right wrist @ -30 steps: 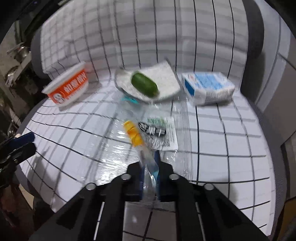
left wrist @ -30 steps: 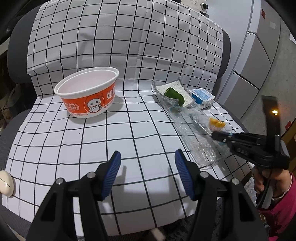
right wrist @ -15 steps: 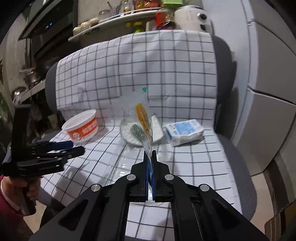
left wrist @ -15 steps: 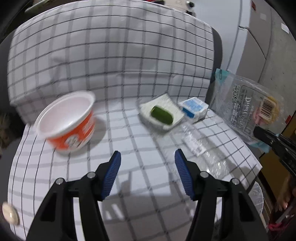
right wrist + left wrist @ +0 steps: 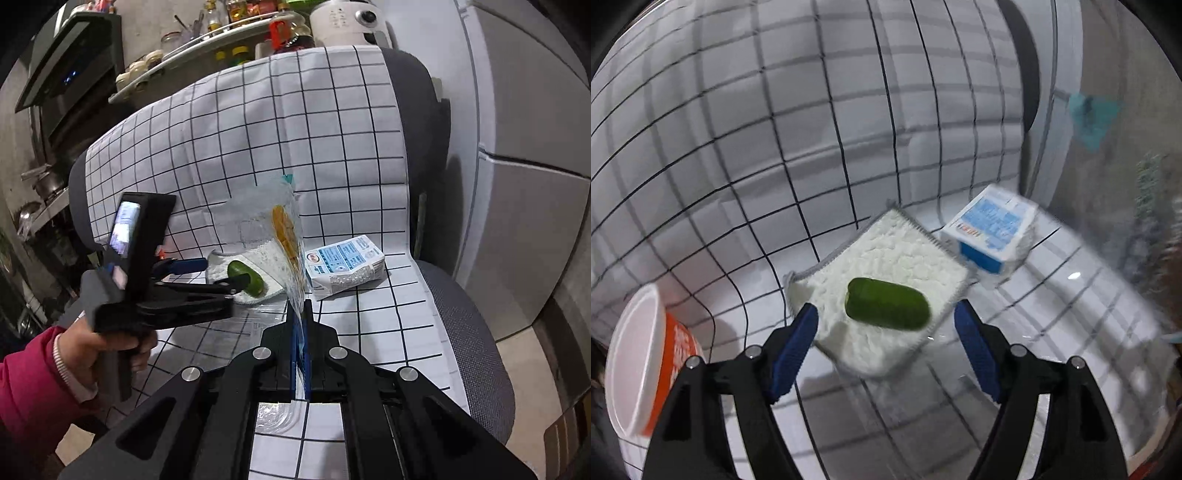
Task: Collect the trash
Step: 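Grasp the green cucumber with the left gripper while the right holds the packet, then carry packet and cucumber over the trash bin and open both grippers, then swing both tools back toward the chair, then grasp the white foam tray with the right gripper and lift it, then grasp the clear plastic sheet with the left gripper while the right holds the tray, then carry tray and plastic sheet over the trash bin and open both grippers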
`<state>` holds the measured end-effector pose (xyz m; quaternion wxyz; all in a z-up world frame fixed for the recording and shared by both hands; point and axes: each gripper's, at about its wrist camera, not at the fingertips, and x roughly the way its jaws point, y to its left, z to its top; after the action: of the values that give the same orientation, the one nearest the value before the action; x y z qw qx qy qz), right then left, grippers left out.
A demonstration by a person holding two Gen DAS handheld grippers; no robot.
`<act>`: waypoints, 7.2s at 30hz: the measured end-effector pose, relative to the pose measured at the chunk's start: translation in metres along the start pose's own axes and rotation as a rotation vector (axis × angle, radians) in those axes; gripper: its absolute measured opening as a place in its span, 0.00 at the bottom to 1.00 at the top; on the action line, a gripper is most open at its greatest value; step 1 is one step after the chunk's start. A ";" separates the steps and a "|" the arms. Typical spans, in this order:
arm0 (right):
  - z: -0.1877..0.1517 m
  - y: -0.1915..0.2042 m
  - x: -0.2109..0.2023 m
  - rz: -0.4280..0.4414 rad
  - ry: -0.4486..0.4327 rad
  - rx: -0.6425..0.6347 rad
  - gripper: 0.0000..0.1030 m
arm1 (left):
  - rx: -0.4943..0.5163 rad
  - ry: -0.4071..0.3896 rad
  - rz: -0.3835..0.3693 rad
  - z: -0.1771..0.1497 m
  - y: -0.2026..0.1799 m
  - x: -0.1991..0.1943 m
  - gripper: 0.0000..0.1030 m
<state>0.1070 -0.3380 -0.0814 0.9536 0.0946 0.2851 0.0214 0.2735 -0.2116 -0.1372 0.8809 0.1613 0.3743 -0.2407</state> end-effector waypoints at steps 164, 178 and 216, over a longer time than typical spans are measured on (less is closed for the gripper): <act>0.034 0.086 0.049 0.019 0.047 -0.308 0.03 | -0.324 -0.017 -0.099 -0.089 0.072 -0.093 0.71; -0.008 0.015 -0.065 -0.178 -0.058 -0.181 0.03 | -0.266 0.121 -0.115 -0.071 0.009 -0.048 0.50; -0.072 -0.037 -0.196 -0.401 -0.086 0.007 0.03 | 0.002 -0.116 -0.408 -0.089 -0.130 -0.165 0.04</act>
<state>-0.0968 -0.3811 -0.0420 0.9497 0.0401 0.2574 -0.1737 0.0516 -0.2288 -0.0886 0.8338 0.0687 0.3475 -0.4235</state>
